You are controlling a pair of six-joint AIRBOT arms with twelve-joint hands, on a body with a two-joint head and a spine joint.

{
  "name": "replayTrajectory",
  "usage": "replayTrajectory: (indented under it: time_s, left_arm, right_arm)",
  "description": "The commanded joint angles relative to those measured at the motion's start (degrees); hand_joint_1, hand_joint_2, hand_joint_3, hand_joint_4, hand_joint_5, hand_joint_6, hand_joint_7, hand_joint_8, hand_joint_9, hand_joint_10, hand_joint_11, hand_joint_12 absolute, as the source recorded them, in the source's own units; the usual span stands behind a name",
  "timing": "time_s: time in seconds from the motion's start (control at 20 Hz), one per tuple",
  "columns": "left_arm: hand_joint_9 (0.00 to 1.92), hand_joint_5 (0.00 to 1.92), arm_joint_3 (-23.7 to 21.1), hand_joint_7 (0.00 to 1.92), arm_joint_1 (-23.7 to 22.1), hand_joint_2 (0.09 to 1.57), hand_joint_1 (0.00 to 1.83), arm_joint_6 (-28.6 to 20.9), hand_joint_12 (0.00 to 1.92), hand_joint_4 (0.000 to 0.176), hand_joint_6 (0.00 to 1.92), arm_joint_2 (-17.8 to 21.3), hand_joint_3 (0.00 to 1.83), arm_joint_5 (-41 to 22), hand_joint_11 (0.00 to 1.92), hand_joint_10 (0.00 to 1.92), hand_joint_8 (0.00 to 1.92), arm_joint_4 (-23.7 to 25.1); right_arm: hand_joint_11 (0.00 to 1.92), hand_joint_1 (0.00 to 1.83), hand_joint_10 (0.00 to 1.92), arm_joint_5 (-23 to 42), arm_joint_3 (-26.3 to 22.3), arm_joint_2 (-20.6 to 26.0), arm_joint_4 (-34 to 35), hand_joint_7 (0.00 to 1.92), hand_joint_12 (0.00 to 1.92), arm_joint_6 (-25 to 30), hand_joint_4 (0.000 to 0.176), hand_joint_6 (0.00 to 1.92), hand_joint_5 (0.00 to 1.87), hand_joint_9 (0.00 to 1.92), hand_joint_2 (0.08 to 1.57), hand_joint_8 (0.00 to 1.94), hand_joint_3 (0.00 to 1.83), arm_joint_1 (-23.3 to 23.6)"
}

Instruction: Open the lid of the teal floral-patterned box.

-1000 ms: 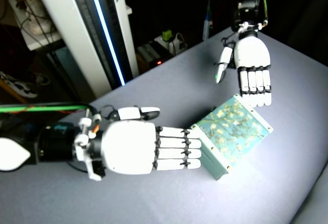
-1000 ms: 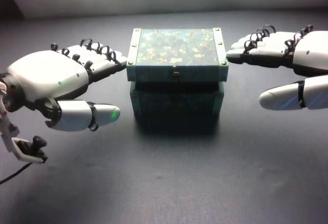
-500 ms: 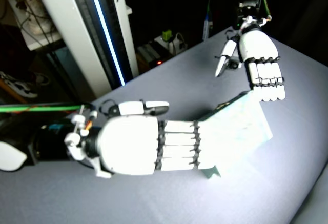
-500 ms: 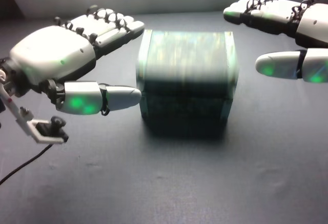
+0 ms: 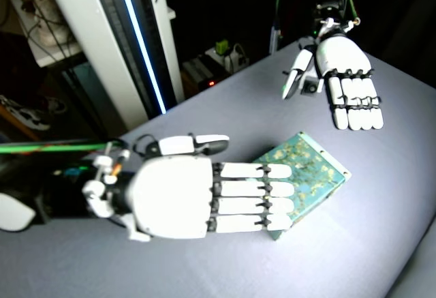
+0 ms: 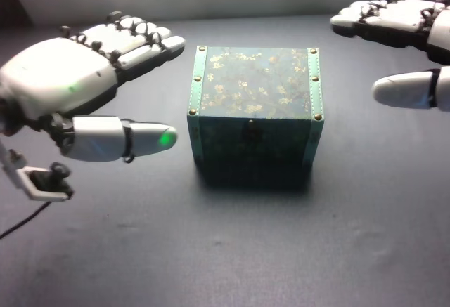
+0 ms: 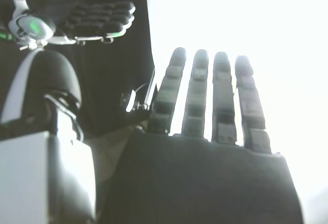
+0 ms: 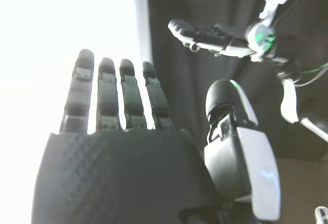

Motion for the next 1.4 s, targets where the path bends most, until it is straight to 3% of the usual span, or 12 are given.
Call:
replayTrajectory:
  time_s: [0.0, 0.05, 0.35, 0.45, 0.6, 0.65, 0.75, 0.85, 1.05, 1.2, 1.35]
  left_arm:
    - [0.0, 0.0, -0.41, 0.0, -0.06, 1.12, 0.0, -0.24, 0.0, 0.021, 0.0, 1.21, 0.0, -5.0, 0.0, 0.0, 0.0, -0.25]
    - [0.0, 0.0, -1.02, 0.0, 0.22, 1.14, 0.0, -0.24, 0.0, 0.0, 0.0, 2.16, 0.0, -3.94, 0.0, 0.0, 0.0, 0.53]
    - [0.0, 0.0, -2.95, 0.0, 1.08, 1.33, 0.0, -0.32, 0.0, 0.0, 0.0, 5.04, 0.02, 1.98, 0.0, 0.0, 0.0, 4.79]
    - [0.0, 0.0, -2.68, 0.0, 1.0, 1.35, 0.0, -0.32, 0.01, 0.0, 0.0, 4.71, 0.02, 3.49, 0.03, 0.0, 0.0, 5.09]
    - [0.0, 0.0, -2.19, 0.0, 0.02, 1.4, 0.0, -0.32, 0.05, 0.0, 0.0, 3.59, 0.01, 6.16, 0.06, 0.0, 0.0, 6.87]
    - [0.06, 0.0, -2.2, 0.0, -0.11, 1.45, 0.02, -0.32, 0.29, 0.0, 0.0, 3.4, 0.01, 6.74, 0.01, 0.01, 0.0, 7.48]
    - [0.14, 0.0, -2.25, 0.08, -0.2, 1.48, 0.0, -0.55, 0.52, 0.0, 0.0, 3.1, 0.0, 7.71, 0.0, 0.02, 0.01, 8.39]
    - [0.17, 0.0, -2.13, 0.1, -0.32, 1.49, 0.0, -1.27, 0.59, 0.0, 0.0, 2.52, 0.0, 8.4, 0.0, 0.02, 0.01, 9.56]
    - [0.02, 0.0, -1.73, 0.01, -0.97, 1.46, 0.0, -1.57, 0.06, 0.0, 0.0, 1.18, 0.0, 9.78, 0.0, 0.0, 0.0, 11.19]
    - [0.03, 0.0, -1.31, 0.0, -1.47, 1.49, 0.15, -1.58, 0.07, 0.0, 0.0, 0.35, 0.0, 9.77, 0.06, 0.0, 0.0, 11.22]
    - [0.0, 0.0, -0.86, 0.0, -2.25, 1.51, 0.1, -1.58, 0.02, 0.0, 0.0, -0.63, 0.0, 9.64, 0.01, 0.0, 0.0, 11.33]
  right_arm:
    - [0.04, 0.0, 0.0, 4.1, -0.5, 0.52, 0.8, 0.04, 0.04, 1.03, 0.0, 0.0, 0.08, 0.04, 1.39, 0.0, 0.03, -0.05]
    - [0.02, 0.0, 0.0, 3.59, -0.88, 1.15, -0.49, 0.03, 0.03, 1.83, 0.0, 0.0, 0.07, 0.01, 1.42, 0.0, 0.03, -0.35]
    - [0.0, 0.0, 0.0, 0.08, -3.22, 3.93, -10.55, 0.02, 0.02, 5.89, 0.0, 0.0, 0.06, 0.0, 1.49, 0.0, 0.0, -0.42]
    - [0.01, 0.12, 0.0, -0.63, -3.51, 3.76, -12.27, 0.02, 0.01, 6.12, 0.0, 0.0, 0.05, 0.0, 1.49, 0.01, 0.0, -0.42]
    - [0.04, 0.01, 0.0, -1.4, -3.42, 3.07, -14.52, 0.03, 0.02, 7.45, 0.0, 0.0, 0.02, 0.0, 1.43, 0.0, 0.0, -0.46]
    - [0.06, 0.0, 0.0, -1.57, -3.26, 2.73, -15.45, 0.04, 0.04, 8.17, 0.0, 0.0, 0.03, 0.01, 1.37, 0.0, 0.0, -0.46]
    - [0.04, 0.0, 0.0, -1.58, -2.64, 1.78, -16.98, 0.03, 0.03, 9.89, 0.0, 0.0, 0.03, 0.01, 1.32, 0.0, 0.0, -0.44]
    - [0.04, 0.0, 0.0, -1.58, -2.58, 1.33, -17.37, 0.03, 0.03, 9.98, 0.0, 0.0, 0.01, 0.01, 1.33, 0.0, 0.0, -0.44]
    - [0.04, 0.0, 0.0, -1.58, -2.8, 1.18, -17.52, 0.0, 0.03, 10.1, 0.0, 0.0, 0.0, 0.0, 1.34, 0.0, 0.0, -0.44]
    - [0.06, 0.0, 0.0, -1.54, -2.81, 0.92, -17.57, 0.0, 0.04, 10.17, 0.0, 0.0, 0.01, 0.0, 1.3, 0.0, 0.0, -0.44]
    - [0.05, 0.0, 0.0, -1.35, -2.62, 0.29, -17.56, 0.0, 0.04, 10.17, 0.0, 0.0, 0.0, 0.0, 1.28, 0.0, 0.0, -0.32]
